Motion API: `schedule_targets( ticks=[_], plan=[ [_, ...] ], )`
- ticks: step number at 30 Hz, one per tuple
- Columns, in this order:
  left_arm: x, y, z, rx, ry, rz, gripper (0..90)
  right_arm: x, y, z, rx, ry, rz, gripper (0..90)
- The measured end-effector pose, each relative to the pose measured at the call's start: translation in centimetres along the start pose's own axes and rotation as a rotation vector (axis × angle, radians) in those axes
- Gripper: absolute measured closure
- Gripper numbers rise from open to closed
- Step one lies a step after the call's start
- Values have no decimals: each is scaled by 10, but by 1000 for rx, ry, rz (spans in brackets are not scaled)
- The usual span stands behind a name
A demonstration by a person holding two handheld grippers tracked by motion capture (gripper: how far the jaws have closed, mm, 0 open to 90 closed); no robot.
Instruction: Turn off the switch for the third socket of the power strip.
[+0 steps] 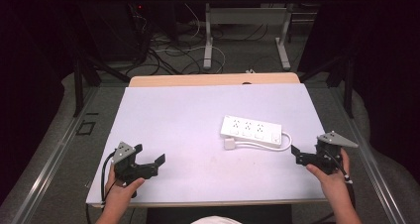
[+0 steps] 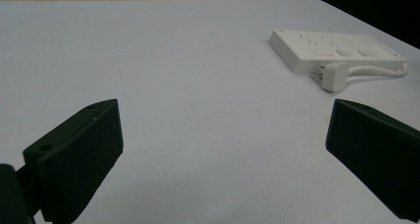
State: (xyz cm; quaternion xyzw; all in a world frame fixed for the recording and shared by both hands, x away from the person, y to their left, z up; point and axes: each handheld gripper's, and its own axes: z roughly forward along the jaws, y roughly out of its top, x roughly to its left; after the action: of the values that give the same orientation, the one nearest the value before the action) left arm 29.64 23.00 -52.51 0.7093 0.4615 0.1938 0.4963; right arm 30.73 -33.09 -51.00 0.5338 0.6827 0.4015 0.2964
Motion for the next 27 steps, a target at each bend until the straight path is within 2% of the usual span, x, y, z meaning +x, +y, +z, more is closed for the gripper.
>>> schedule_targets(
  ticks=[4, 5, 9, 10, 11, 12, 14, 15, 16, 17, 19, 20, 24, 27],
  plan=[
    [0, 0, -1, 0, 2, -2, 11, -3, -4, 1, 3, -18, 16, 0],
    [0, 0, -1, 0, 3, -2, 11, -5, -6, 1, 5, -24, 5, 0],
    [0, 0, -1, 0, 3, -1, 11, -9, -11, 4, 8, -46, 13, 0],
    [0, 0, -1, 0, 3, 0, 11, -10, -13, 7, -24, -62, 17, 0],
    [0, 0, -2, 0, 3, 0, 11, -11, -13, 5, 7, -55, 27, 0],
    [1, 0, -2, 0, 3, 0, 11, -12, -14, 6, -3, -60, 23, 0],
    [1, 0, -2, -2, 6, 2, 11, -14, -15, 7, 12, -56, 24, 0],
    [1, 0, -2, -3, 6, 1, 11, -14, -17, 9, -1, -64, 27, 0],
    [1, 0, -3, -4, 7, 0, 11, -14, -17, 8, 11, -57, 38, 0],
    [1, 0, -3, -4, 7, 0, 11, -15, -19, 10, -3, -70, 29, 0],
    [1, 0, -3, -5, 7, -4, 11, -17, -19, 10, 22, -63, 35, 0],
    [2, 0, -3, -6, 7, -8, 11, -18, -20, 11, 11, -69, 33, 0],
    [3, 0, -4, -4, 11, -7, 11, -22, -23, 13, 31, -80, 65, 1],
    [3, 0, -4, -4, 11, -8, 11, -26, -25, 15, 32, -93, 71, 1]
  ],
)
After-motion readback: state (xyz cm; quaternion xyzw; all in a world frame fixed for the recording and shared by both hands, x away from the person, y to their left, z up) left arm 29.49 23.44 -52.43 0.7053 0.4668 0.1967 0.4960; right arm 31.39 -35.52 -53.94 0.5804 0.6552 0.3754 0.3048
